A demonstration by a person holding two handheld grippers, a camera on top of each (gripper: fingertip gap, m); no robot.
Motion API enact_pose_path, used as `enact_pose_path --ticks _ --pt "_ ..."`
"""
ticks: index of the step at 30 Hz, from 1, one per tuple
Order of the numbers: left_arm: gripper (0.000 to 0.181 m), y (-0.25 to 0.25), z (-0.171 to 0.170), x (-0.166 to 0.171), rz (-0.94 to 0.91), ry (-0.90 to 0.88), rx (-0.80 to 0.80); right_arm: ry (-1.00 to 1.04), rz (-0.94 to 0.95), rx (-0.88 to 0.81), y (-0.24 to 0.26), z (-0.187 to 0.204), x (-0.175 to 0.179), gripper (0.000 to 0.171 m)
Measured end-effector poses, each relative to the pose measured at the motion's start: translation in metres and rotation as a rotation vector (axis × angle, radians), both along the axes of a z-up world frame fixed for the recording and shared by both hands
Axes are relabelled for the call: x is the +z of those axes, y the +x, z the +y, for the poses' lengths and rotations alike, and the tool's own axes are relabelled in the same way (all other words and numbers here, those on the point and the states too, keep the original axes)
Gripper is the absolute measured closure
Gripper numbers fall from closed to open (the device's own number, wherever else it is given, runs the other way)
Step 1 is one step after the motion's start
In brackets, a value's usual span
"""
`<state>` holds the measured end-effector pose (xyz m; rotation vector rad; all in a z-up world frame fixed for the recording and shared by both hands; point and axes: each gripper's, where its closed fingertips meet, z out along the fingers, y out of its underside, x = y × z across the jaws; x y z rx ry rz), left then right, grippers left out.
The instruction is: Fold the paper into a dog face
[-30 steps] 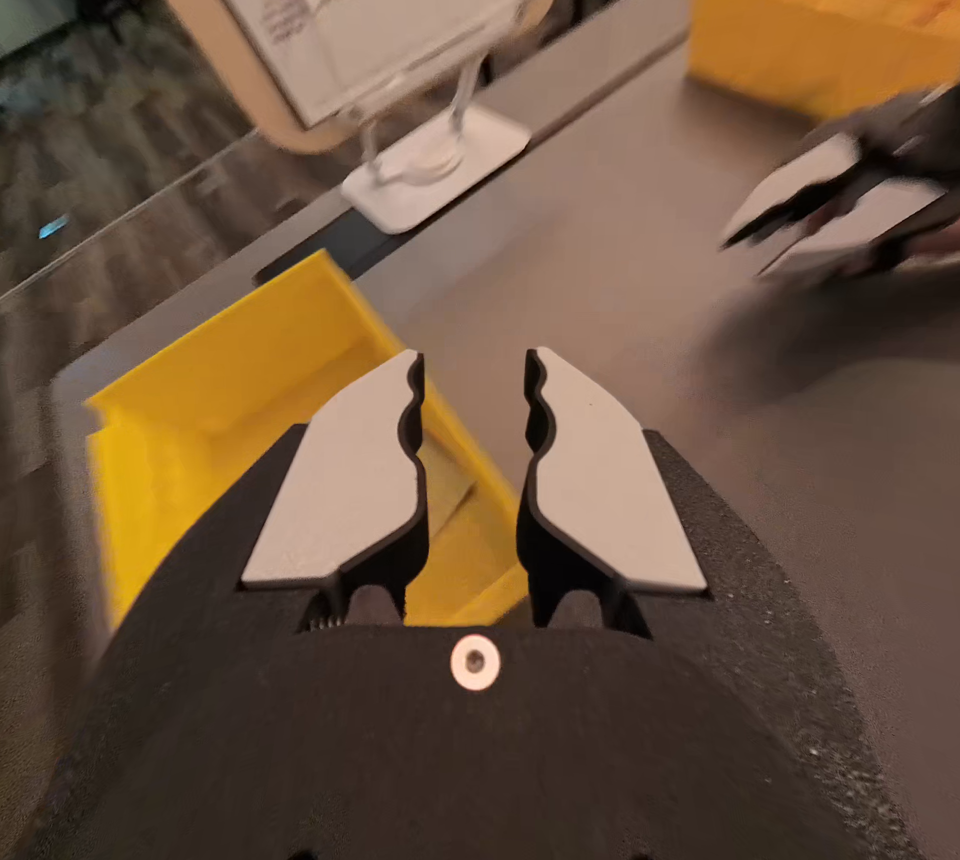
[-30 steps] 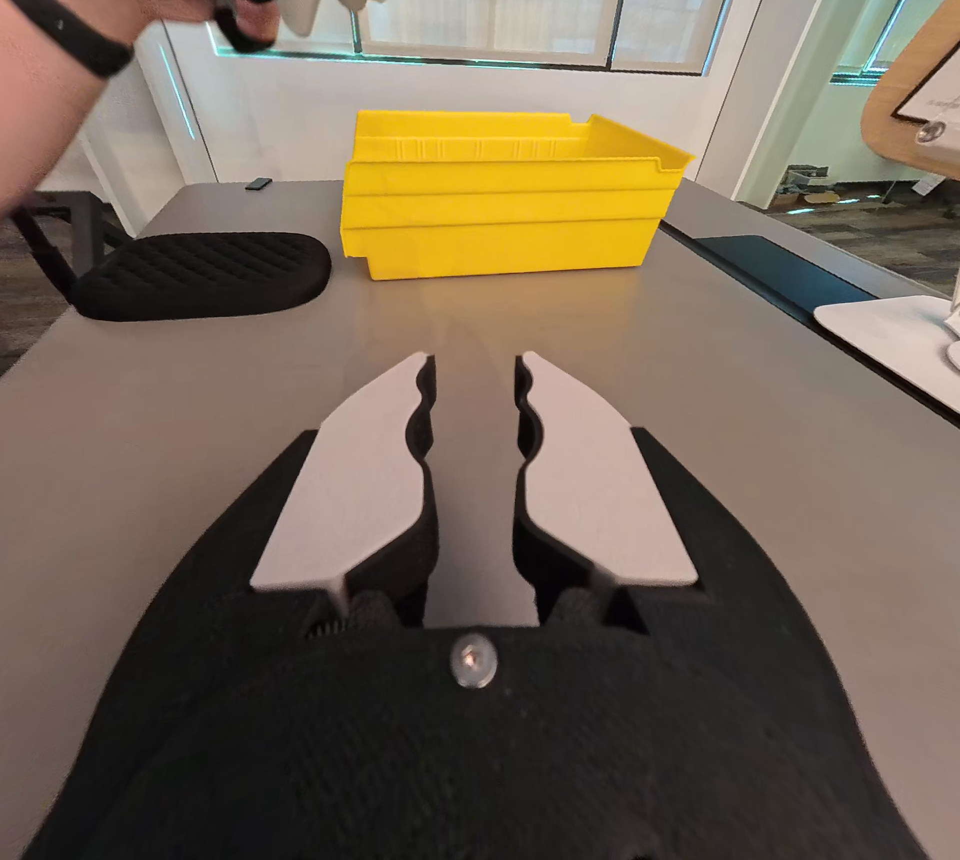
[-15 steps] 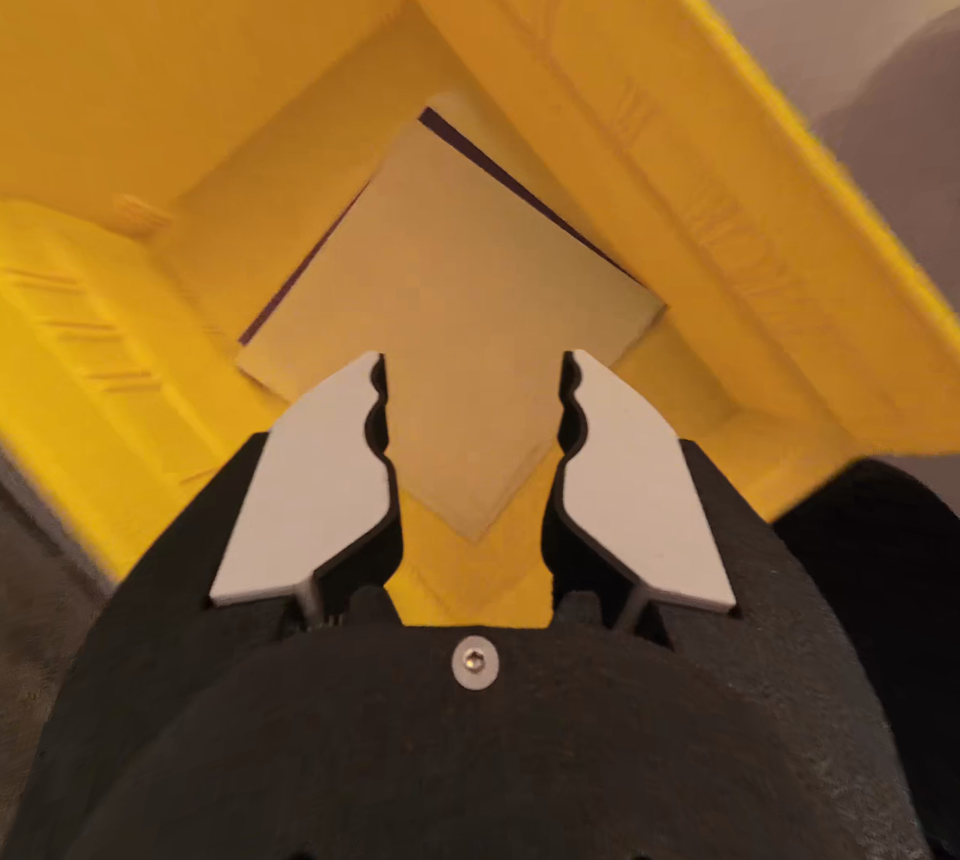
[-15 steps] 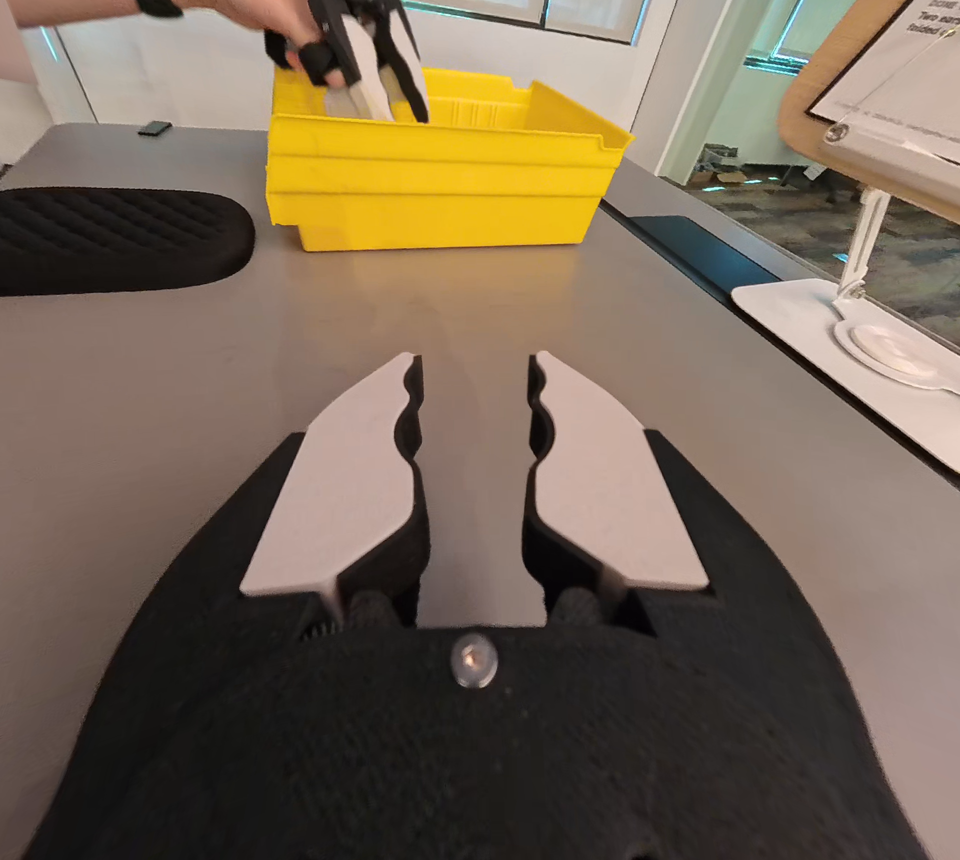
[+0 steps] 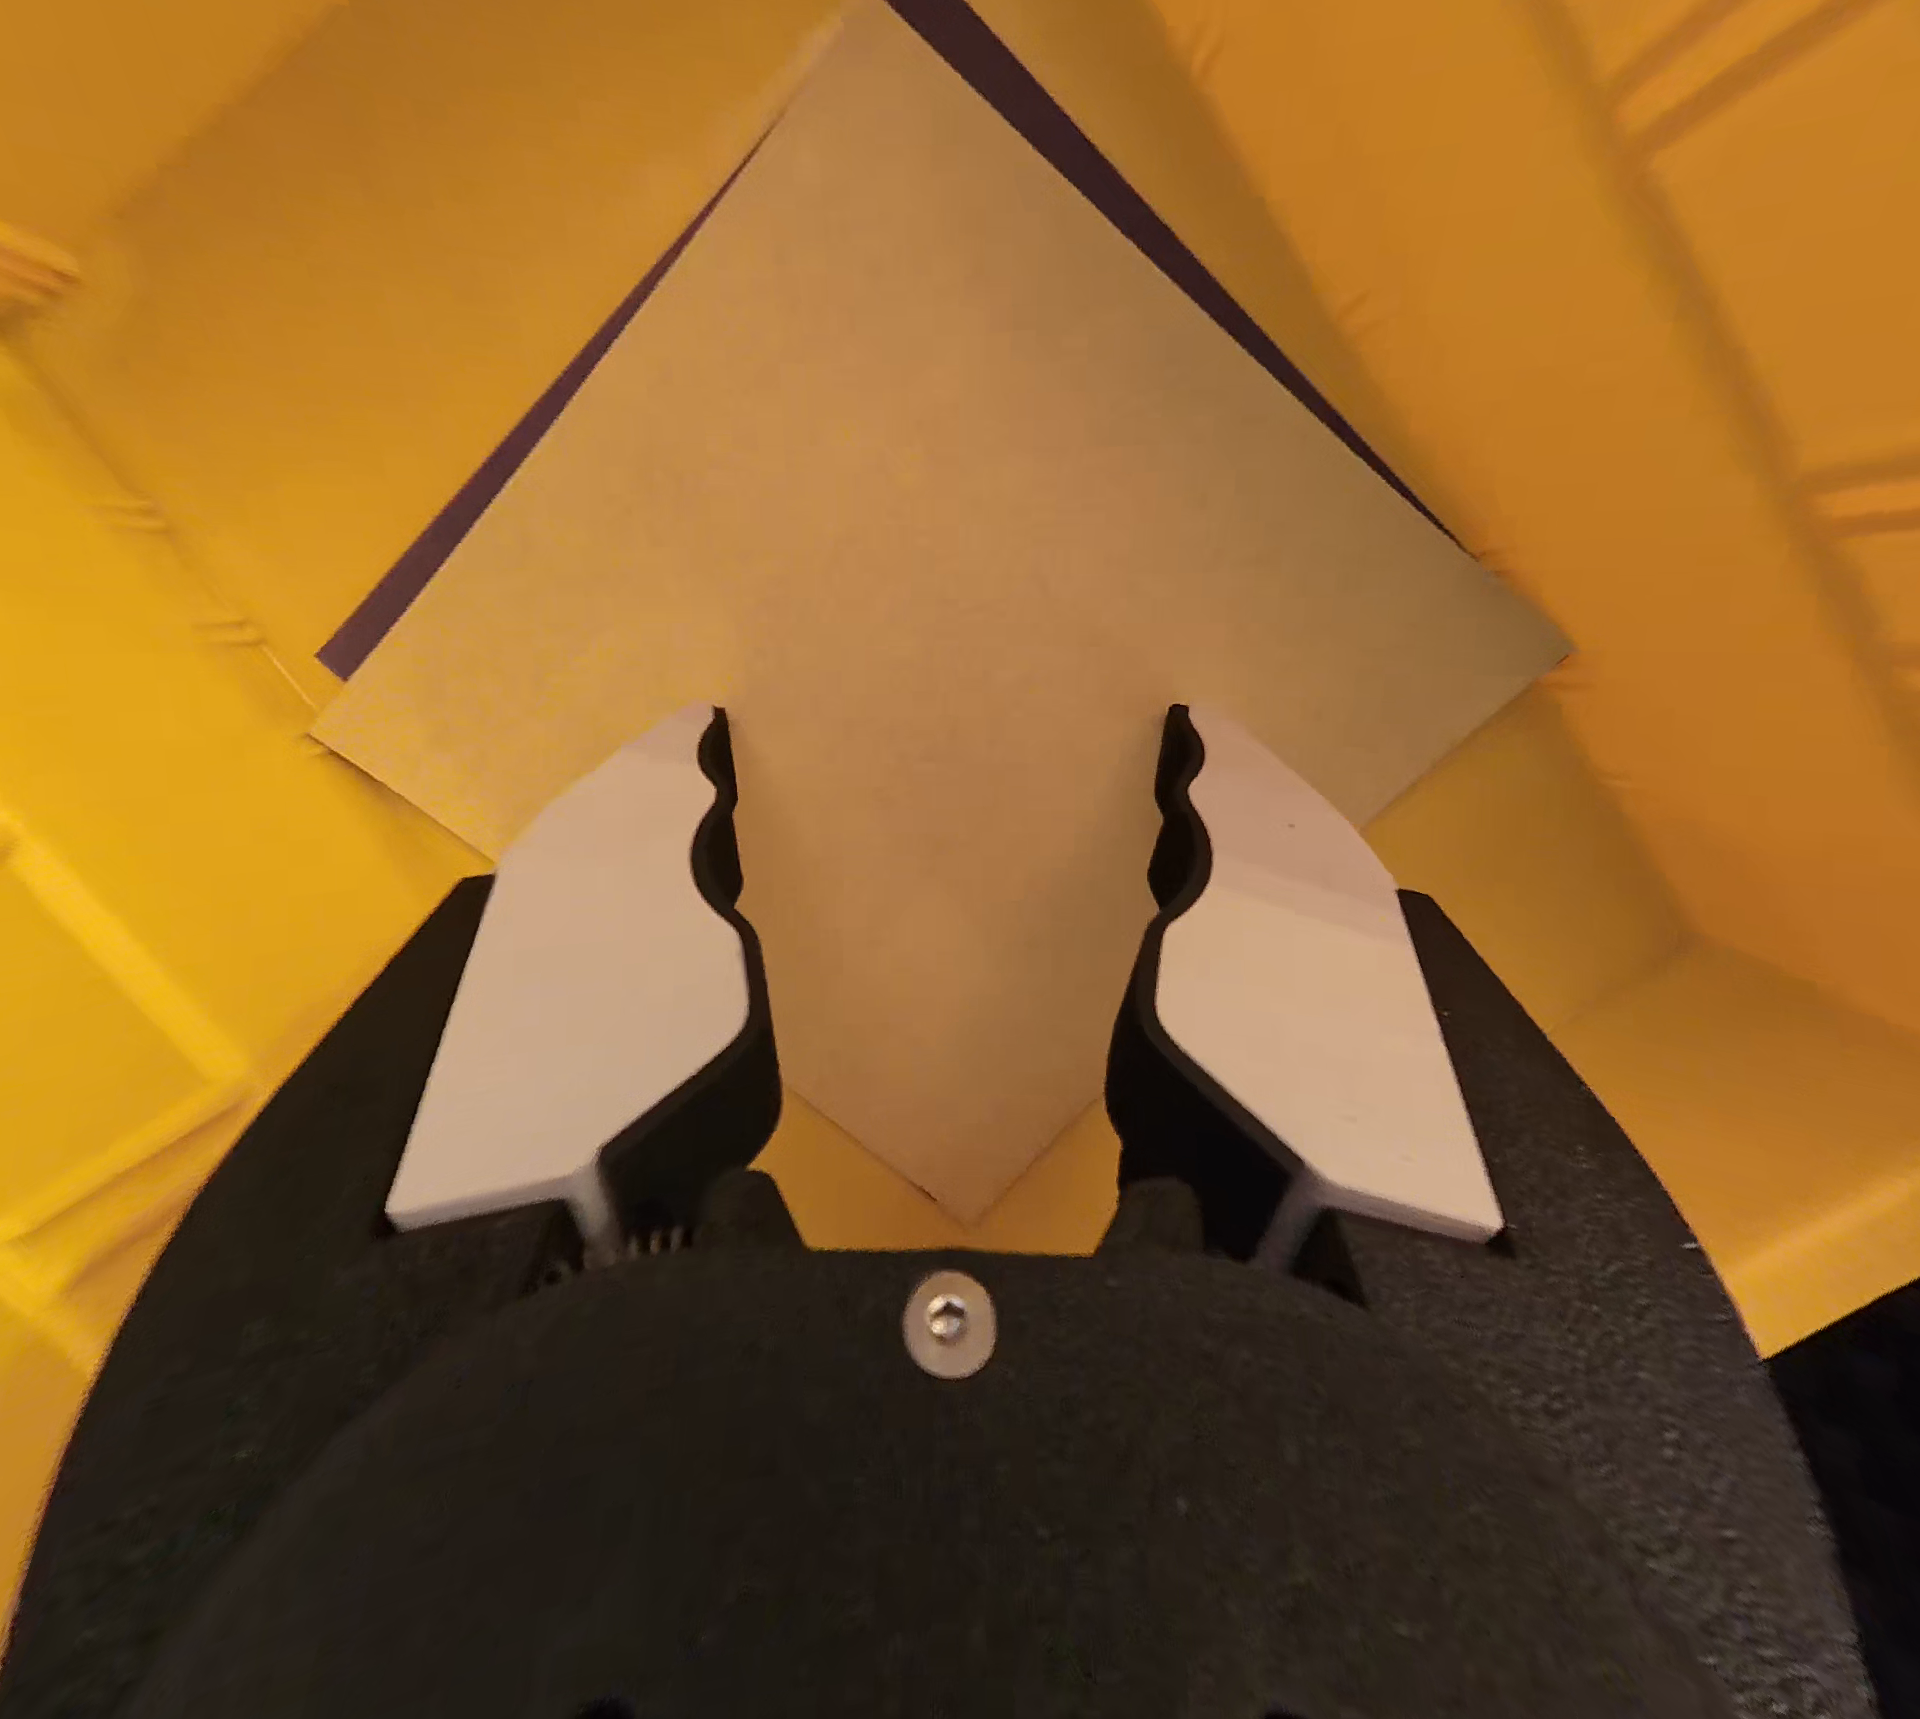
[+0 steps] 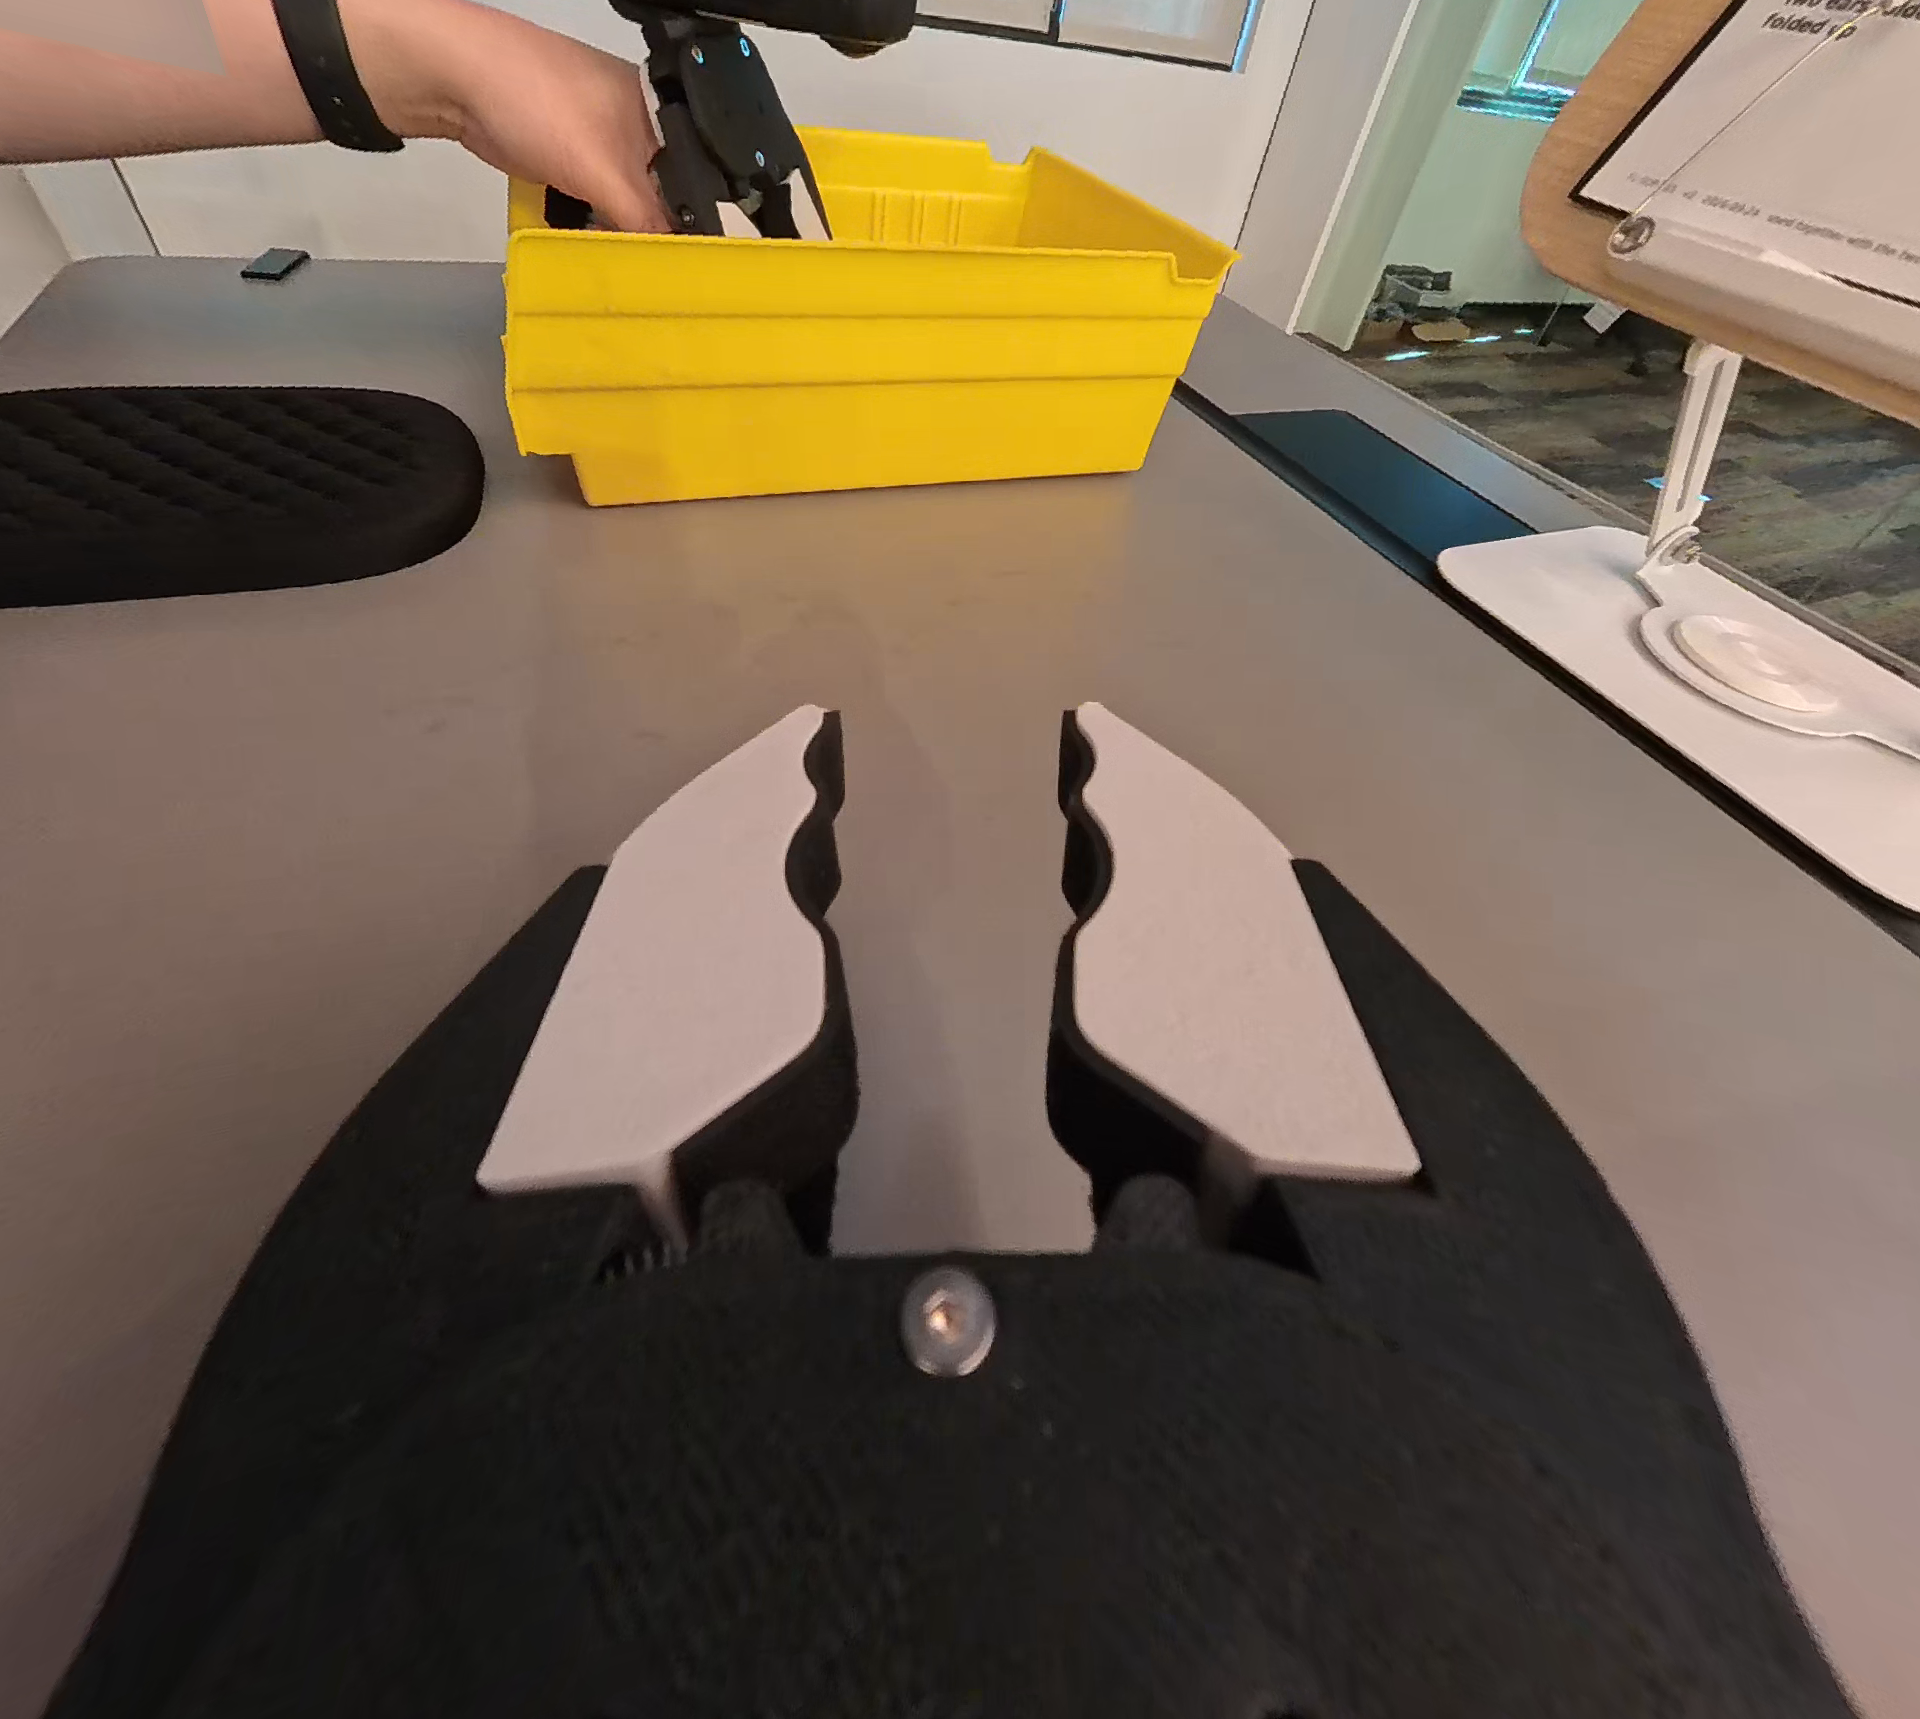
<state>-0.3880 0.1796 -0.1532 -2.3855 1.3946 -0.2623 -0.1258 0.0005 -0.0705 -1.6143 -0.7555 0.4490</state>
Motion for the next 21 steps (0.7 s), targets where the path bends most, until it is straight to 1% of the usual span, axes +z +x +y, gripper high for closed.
enact_pose_path --ticks 1,3,5,9,13,18,21 --pt "0.107 0.001 -0.001 0.0 -0.003 -0.001 0.001 -0.002 0.001 0.002 0.0 0.0 0.0 0.13" --pt "0.127 0.002 -0.001 0.002 -0.007 0.008 0.005 0.001 -0.002 0.003 -0.001 -0.001 -0.001 0.13" --pt "0.13 0.002 -0.003 0.002 0.006 0.006 0.008 0.002 -0.005 0.008 -0.001 -0.002 -0.001 0.13" --pt "0.134 0.003 -0.008 0.003 0.028 -0.012 0.002 -0.003 -0.002 0.017 -0.002 -0.004 -0.002 0.13" --pt "0.138 0.008 -0.011 0.011 -0.018 -0.005 0.009 -0.008 0.003 0.026 -0.004 -0.006 -0.002 0.13" --pt "0.138 0.006 -0.009 0.026 -0.046 0.049 0.02 -0.011 0.008 0.036 -0.006 -0.008 -0.001 0.13" --pt "0.136 0.0 -0.005 0.035 -0.041 0.112 0.033 -0.008 0.012 0.037 -0.007 -0.008 -0.001 0.13"
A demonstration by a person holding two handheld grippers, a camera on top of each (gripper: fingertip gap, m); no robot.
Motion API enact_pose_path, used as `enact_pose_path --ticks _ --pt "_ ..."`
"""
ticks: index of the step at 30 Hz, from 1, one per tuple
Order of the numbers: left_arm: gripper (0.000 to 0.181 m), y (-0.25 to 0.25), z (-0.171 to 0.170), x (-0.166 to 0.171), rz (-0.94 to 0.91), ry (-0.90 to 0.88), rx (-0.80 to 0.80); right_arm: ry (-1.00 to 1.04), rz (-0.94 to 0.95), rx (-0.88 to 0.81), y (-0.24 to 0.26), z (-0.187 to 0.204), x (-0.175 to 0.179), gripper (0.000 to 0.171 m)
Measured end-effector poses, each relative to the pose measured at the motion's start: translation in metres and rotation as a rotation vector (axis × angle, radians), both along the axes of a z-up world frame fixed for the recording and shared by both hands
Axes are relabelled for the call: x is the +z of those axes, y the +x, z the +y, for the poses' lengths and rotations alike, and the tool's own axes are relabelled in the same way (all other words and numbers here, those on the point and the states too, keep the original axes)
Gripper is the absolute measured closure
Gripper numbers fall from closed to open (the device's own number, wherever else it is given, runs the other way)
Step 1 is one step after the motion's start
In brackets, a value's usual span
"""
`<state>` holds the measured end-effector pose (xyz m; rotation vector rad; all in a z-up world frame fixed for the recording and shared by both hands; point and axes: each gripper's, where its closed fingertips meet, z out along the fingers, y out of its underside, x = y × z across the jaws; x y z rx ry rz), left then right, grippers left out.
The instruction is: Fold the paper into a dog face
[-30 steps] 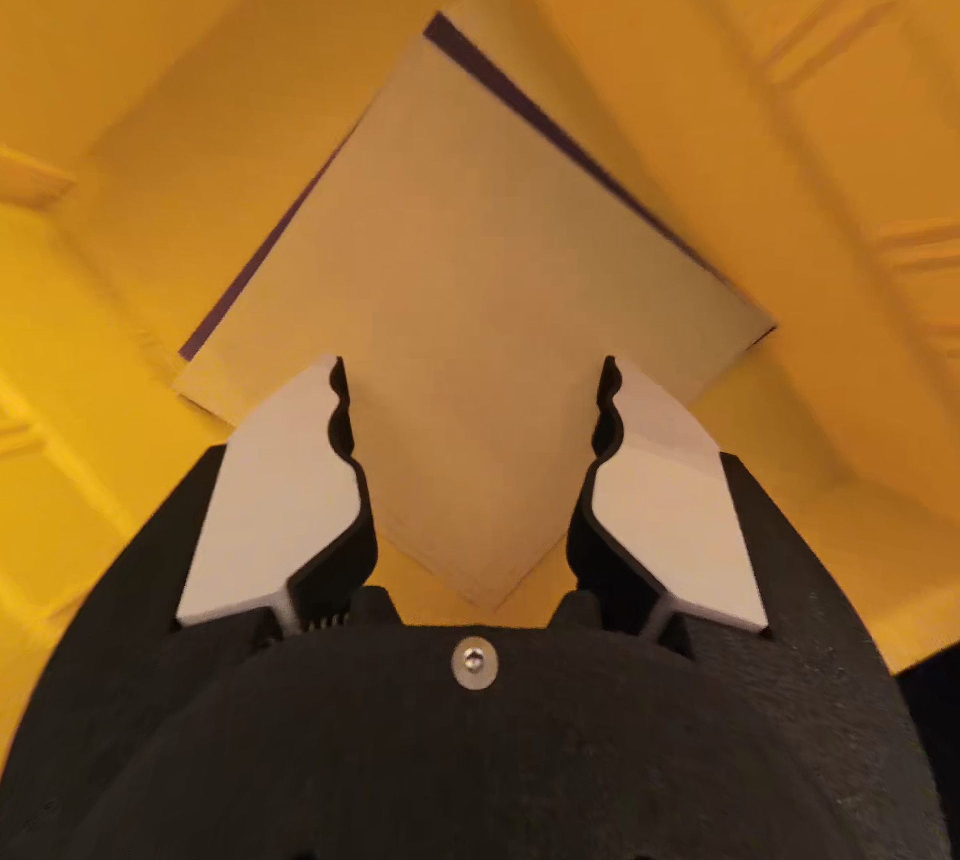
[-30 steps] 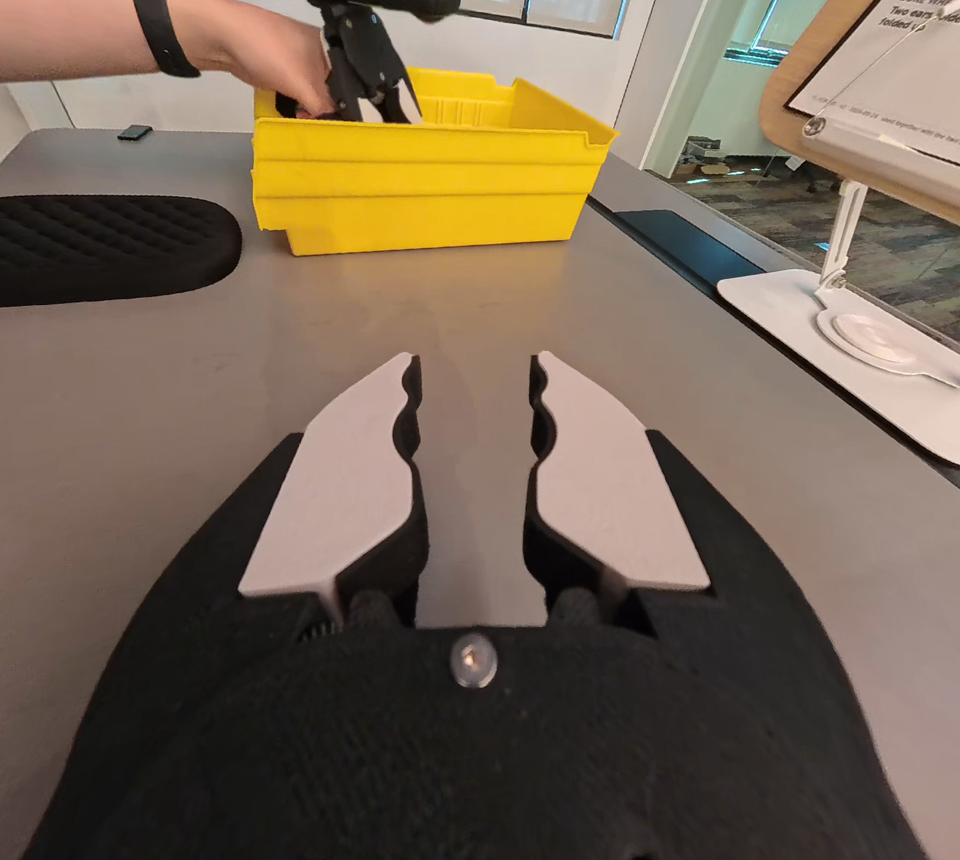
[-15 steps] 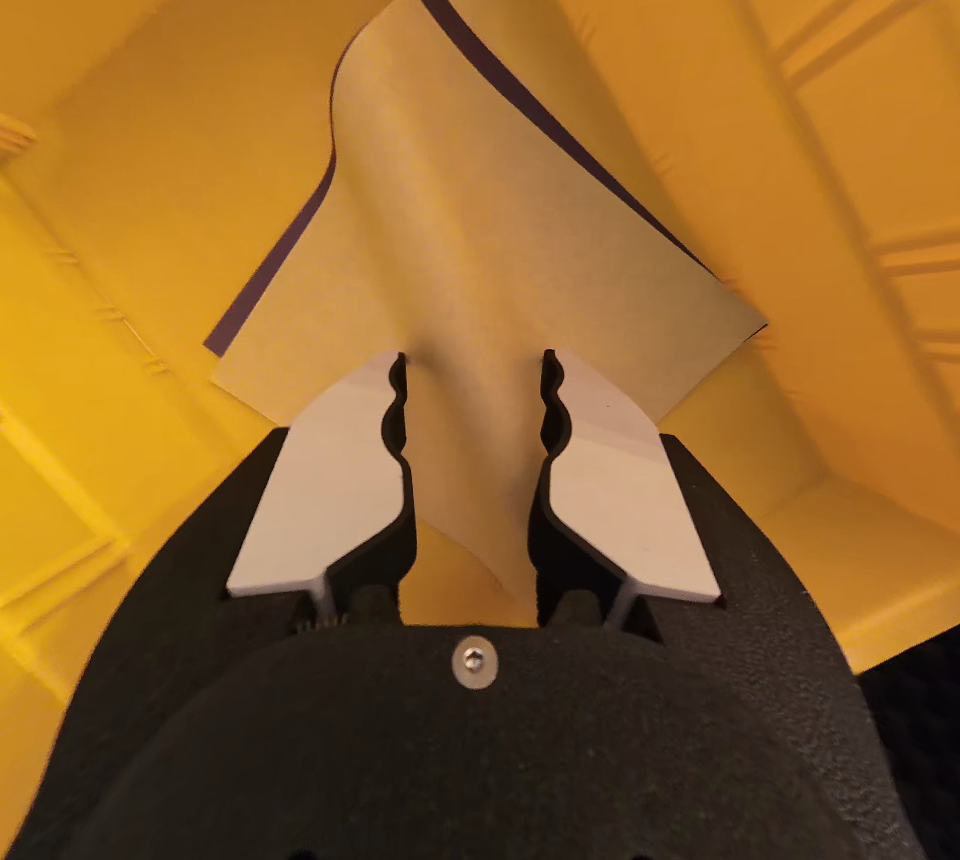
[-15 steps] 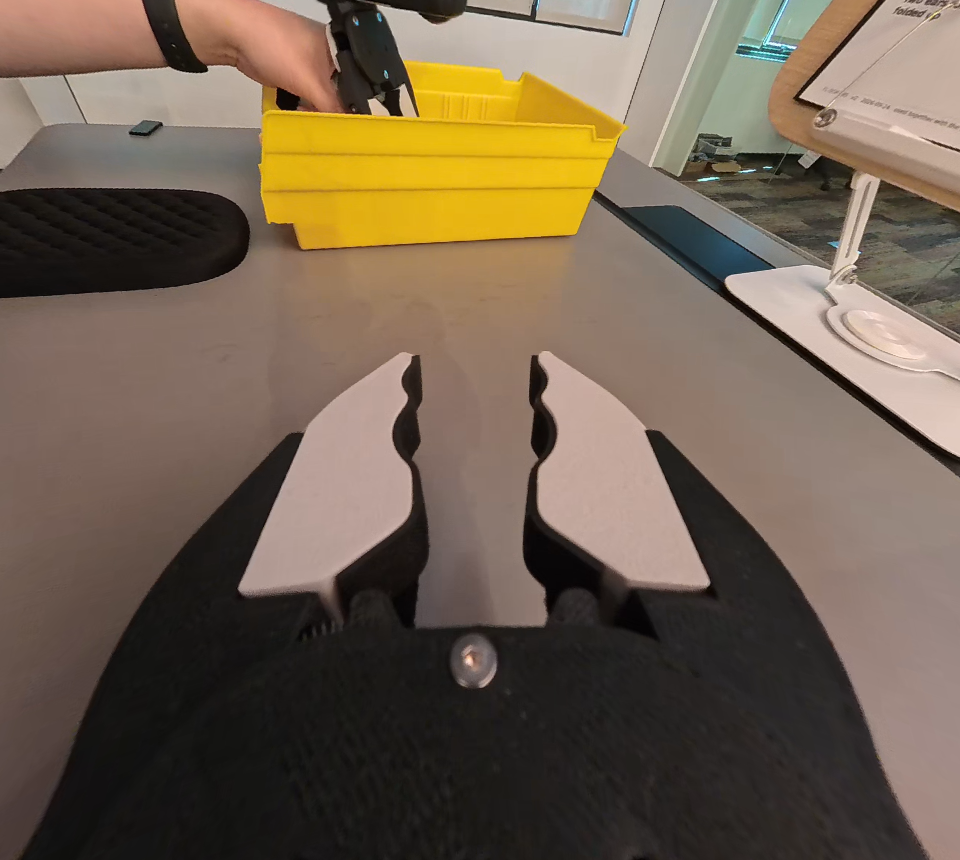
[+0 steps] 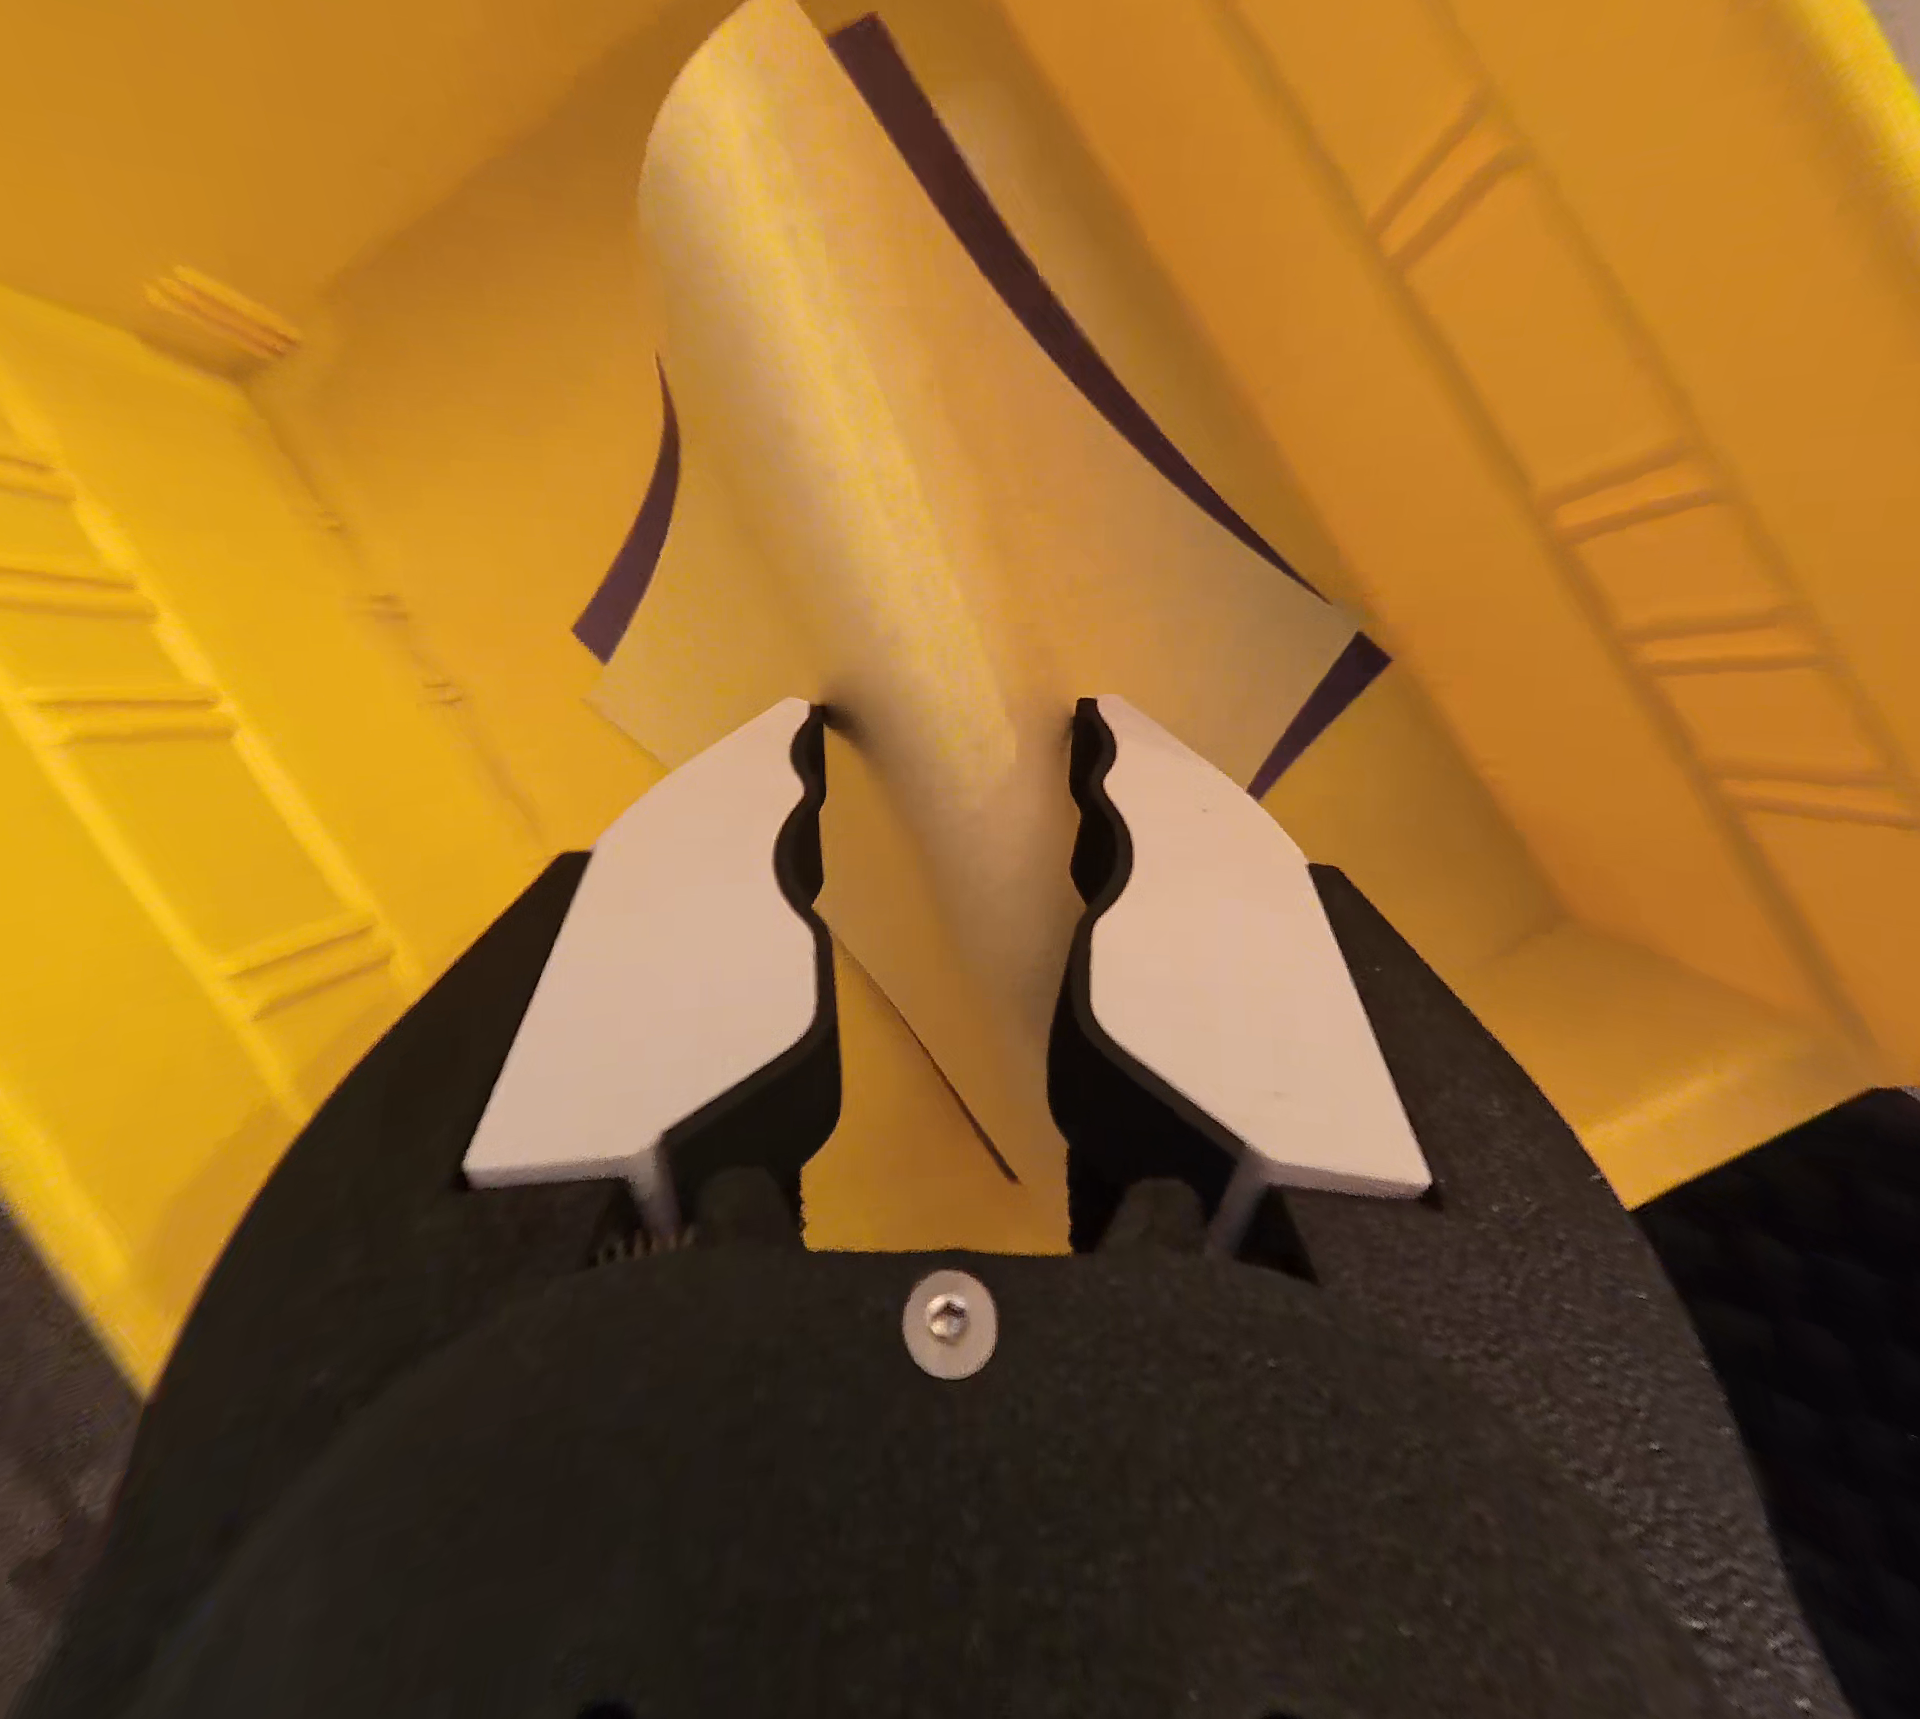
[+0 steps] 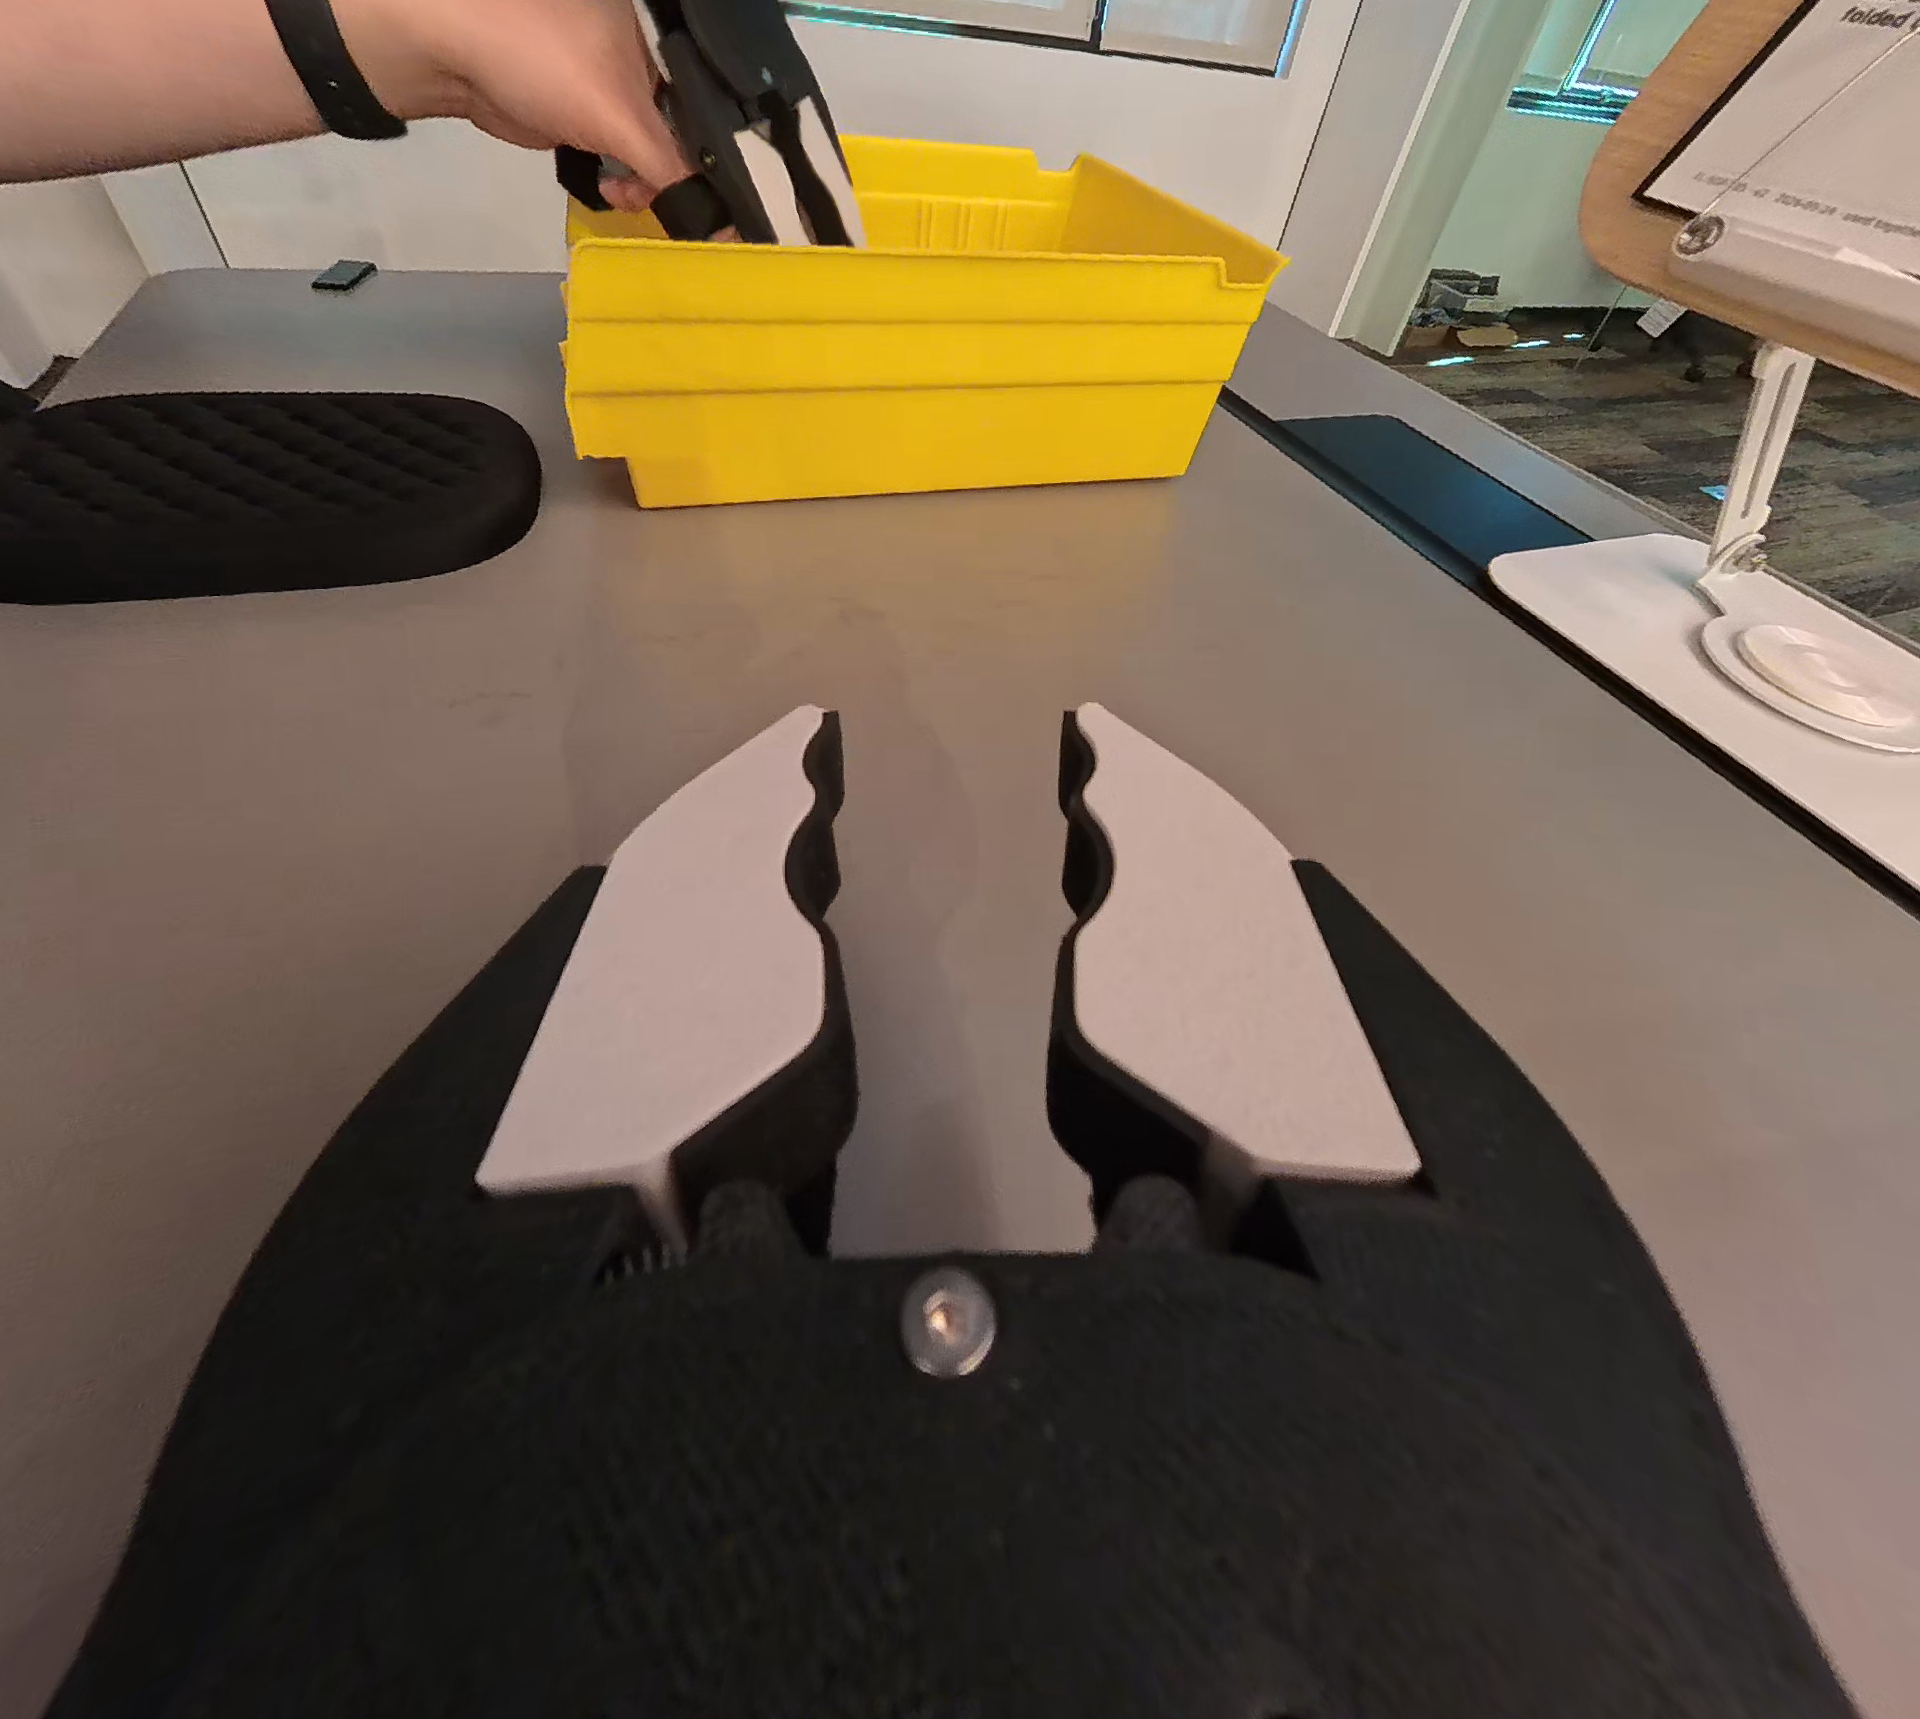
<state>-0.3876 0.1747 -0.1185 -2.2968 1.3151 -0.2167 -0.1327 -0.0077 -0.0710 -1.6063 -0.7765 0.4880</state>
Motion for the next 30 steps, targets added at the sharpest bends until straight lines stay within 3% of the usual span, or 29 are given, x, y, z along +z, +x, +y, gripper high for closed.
enact_pose_path --ticks 13,21,25,30 --pt "0.138 -0.01 0.003 0.024 0.033 0.164 0.004 -0.006 0.014 -0.016 0.002 0.001 0.0 0.13" --pt "0.139 -0.01 -0.004 0.075 -0.037 0.273 0.01 -0.002 0.038 0.002 -0.002 0.004 0.008 0.13" --pt "0.138 -0.002 -0.019 0.118 -0.091 0.336 -0.016 -0.017 0.117 0.071 -0.016 0.01 0.034 0.131" --pt "0.138 0.037 -0.064 0.173 -0.214 0.369 -0.12 -0.031 0.246 0.231 -0.053 0.021 0.1 0.131"
